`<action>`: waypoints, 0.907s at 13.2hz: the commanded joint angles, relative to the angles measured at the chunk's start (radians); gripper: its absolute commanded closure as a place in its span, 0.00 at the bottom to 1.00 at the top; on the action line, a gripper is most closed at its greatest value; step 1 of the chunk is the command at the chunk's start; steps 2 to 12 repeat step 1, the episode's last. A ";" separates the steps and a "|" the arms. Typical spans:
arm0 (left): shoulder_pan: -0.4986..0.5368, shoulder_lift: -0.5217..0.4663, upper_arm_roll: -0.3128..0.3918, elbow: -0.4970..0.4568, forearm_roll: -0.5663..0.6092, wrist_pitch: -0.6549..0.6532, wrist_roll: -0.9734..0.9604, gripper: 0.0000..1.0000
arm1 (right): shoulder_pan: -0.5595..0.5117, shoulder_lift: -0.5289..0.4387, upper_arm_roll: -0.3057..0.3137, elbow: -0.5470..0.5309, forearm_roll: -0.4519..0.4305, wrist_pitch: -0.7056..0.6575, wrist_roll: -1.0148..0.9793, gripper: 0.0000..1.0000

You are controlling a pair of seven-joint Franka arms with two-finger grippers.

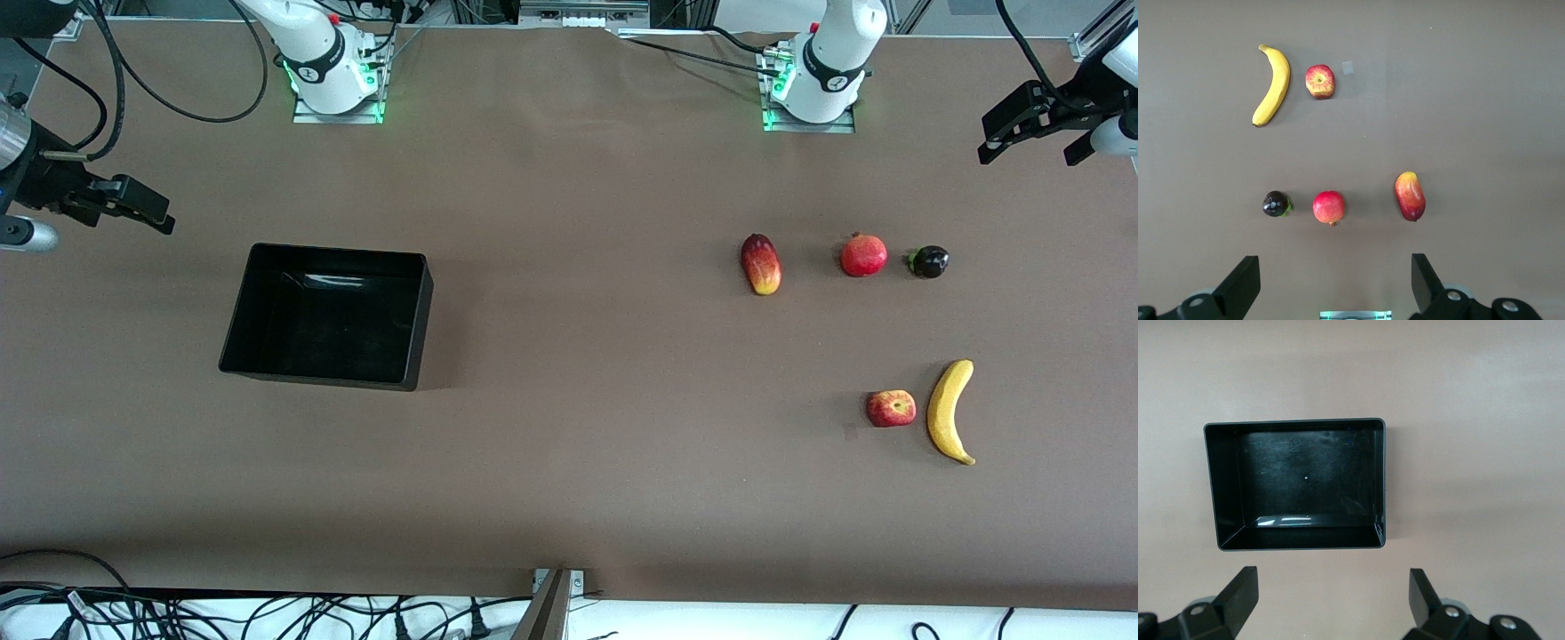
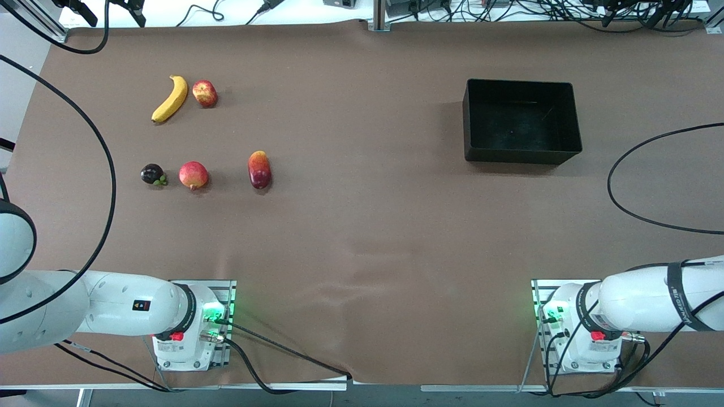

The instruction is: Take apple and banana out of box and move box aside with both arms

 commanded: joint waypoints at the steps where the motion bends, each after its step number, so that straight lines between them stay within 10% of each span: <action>1: -0.001 -0.016 0.006 -0.019 -0.031 0.018 -0.006 0.00 | -0.025 -0.023 0.022 -0.034 -0.005 0.023 0.015 0.00; 12: -0.001 -0.016 0.006 -0.019 -0.031 0.018 -0.006 0.00 | -0.025 -0.023 0.022 -0.034 -0.005 0.023 0.015 0.00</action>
